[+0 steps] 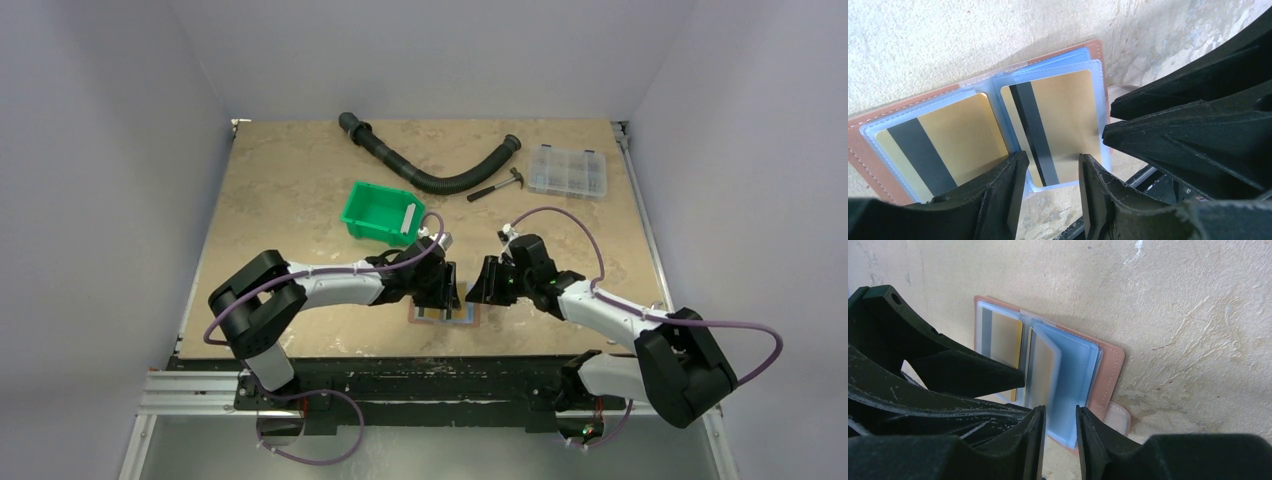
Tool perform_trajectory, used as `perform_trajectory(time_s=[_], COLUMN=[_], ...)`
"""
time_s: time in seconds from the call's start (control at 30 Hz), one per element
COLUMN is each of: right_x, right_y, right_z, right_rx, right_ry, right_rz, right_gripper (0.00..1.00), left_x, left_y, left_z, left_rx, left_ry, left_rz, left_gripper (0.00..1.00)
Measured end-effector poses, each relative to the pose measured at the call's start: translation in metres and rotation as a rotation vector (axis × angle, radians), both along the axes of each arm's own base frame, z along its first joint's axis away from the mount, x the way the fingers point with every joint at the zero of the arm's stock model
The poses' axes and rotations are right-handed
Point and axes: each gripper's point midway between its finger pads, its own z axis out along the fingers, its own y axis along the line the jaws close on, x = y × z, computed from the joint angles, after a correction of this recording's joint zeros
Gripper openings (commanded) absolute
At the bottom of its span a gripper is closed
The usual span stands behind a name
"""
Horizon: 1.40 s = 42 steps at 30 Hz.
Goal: Put the credit cards into the card holder
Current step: Insert the credit card into the card holder, then turn over the card slot in the card holder.
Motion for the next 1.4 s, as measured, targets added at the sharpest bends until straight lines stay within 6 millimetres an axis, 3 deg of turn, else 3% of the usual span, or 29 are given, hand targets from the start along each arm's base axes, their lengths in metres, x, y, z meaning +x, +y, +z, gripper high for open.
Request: perform_trajectory(time_s=[0.33,0.6,0.9,1.07,1.3,1.4], right_x=[-0.004,-0.004,-0.006,-0.005,-0.006,-0.008], right_y=[0.005,0.008,0.015,0.022,0.033,0.038], right_z=[-0.006,0.001,0.002,0.008,0.009,0.012], right_rx=[0.023,0.044,0.084,0.125,0.187,0.211], right_ry=[0.039,0.025,0.041,0.035,0.059,0.060], right_rz=[0.018,0.022,0.042,0.057,0.080,0.094], right_gripper=[0.37,0.39,0.33,0.29,0.30,0.34], left_x=[0.002,0.002,0.002,0.002,0.010,0.018], left_y=[0.004,0.005,0.006,0.006,0.018,0.027], left_z=[-0.004,-0.007,-0.007,-0.006,0.024,0.057], left_rx=[0.016,0.014,0.014,0.013,0.006,-0.038], left_ry=[-0.011,-0.015,-0.016,-0.020,-0.083,-0.140], left_rz=[0.015,0.017,0.018,0.017,0.043,0.074], left_gripper=[0.41,0.37,0.34,0.41,0.46,0.49])
